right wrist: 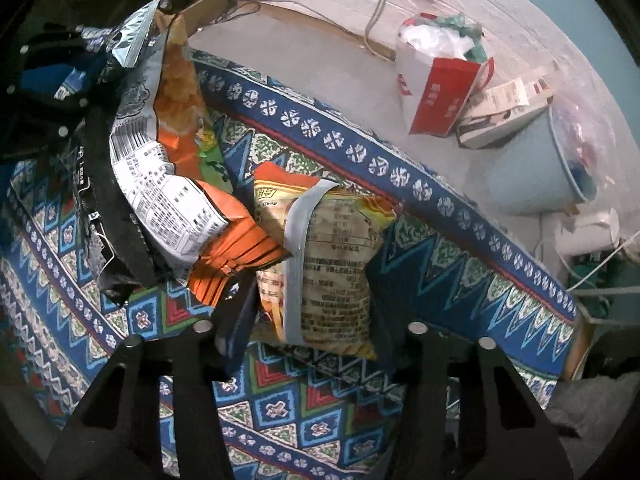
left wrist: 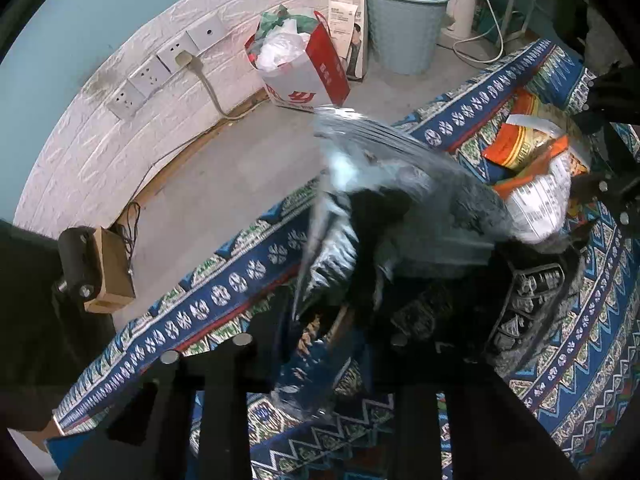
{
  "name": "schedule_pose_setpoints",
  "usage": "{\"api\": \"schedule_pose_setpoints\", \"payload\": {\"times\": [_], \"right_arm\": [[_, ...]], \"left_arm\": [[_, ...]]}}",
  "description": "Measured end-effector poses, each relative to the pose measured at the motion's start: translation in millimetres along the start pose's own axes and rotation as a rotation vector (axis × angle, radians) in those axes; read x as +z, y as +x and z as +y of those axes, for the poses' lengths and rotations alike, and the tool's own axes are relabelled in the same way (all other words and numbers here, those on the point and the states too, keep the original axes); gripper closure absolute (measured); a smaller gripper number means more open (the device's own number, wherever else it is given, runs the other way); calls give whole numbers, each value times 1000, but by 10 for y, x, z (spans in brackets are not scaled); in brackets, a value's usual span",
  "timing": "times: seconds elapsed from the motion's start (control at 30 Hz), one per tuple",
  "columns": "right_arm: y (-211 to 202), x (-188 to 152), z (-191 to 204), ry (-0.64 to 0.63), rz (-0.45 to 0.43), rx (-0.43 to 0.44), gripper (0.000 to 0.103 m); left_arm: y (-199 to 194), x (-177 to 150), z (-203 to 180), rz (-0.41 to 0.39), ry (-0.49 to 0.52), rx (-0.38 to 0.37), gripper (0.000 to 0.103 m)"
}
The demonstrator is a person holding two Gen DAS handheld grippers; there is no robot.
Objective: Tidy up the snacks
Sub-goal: 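Grasp the silver foil bag with left tool while right tool grasps the beige chip bag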
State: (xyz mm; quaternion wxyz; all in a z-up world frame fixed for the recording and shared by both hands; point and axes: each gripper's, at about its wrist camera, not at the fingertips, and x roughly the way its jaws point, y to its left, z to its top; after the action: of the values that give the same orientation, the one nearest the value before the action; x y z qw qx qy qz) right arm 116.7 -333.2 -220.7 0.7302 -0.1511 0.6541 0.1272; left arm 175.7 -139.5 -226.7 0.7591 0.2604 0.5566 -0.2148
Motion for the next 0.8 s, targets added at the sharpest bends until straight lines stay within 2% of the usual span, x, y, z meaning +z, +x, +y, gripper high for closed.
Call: {"api": "schedule_pose_setpoints", "payload": {"times": [0.17,0.43,0.8], "right_arm": [[-12,-54,-44,72,4,2,60],[-107,-256,-176,199,5,-60,61],[-700,-451,-143,264,-96,-82,62]], "left_arm": [[-71,-96,-17,14,-50,-20,77],[-258,-282,-54,7,-112,-15,77],[-757,-513,-120,-36,-130,10,77]]}}
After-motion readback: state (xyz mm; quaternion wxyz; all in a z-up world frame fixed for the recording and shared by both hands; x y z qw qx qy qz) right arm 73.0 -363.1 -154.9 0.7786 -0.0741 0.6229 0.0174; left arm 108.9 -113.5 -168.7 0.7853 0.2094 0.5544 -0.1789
